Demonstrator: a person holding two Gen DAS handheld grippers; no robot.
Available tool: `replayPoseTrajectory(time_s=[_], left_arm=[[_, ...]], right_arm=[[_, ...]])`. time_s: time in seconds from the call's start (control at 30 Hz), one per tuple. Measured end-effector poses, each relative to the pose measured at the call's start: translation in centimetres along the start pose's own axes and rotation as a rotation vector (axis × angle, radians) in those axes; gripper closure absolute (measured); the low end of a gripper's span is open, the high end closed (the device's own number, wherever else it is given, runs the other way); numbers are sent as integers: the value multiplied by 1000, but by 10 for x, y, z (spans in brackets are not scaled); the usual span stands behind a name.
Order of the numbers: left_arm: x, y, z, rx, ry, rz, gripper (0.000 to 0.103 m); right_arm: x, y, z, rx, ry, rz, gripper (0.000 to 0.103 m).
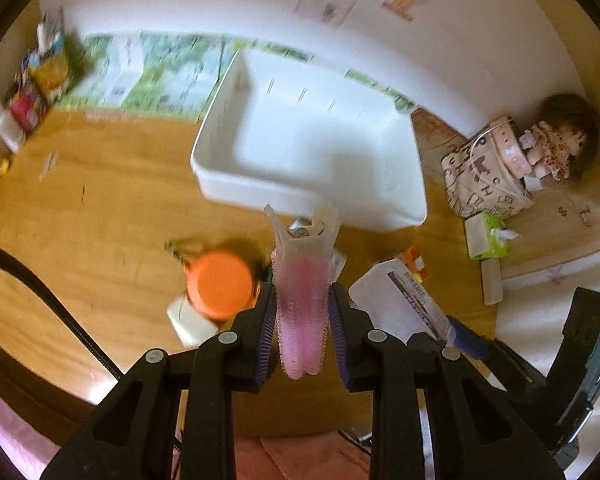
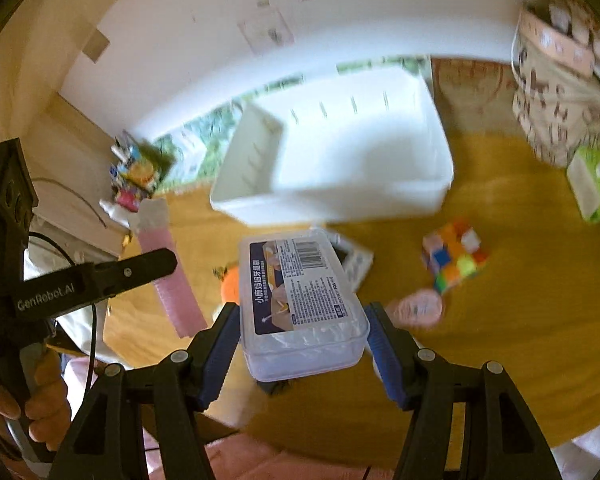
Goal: Organize rigid objects
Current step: 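Lift the pink comb and clear box and carry both over the white bin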
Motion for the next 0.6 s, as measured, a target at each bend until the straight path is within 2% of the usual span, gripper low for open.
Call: replayPoseTrajectory(time_s=[0.33, 0.6], left_arm=[[2, 52, -21, -120, -25, -155, 74], [-14, 83, -24, -175, -68, -247, 74]], right_arm=[[-5, 56, -2, 43, -49, -167, 41], [-25, 90, 0, 145, -125, -285, 41]])
Point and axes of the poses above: each gripper's, at about its wrist camera, not at the fingertips, and x roughly against the way its jaws point, z to its left, y to its top, the point moved 10 cm from there along -x, roughly the way its jaws point, and after that the axes turned 7 degrees about -z, right-handed, at the moved point
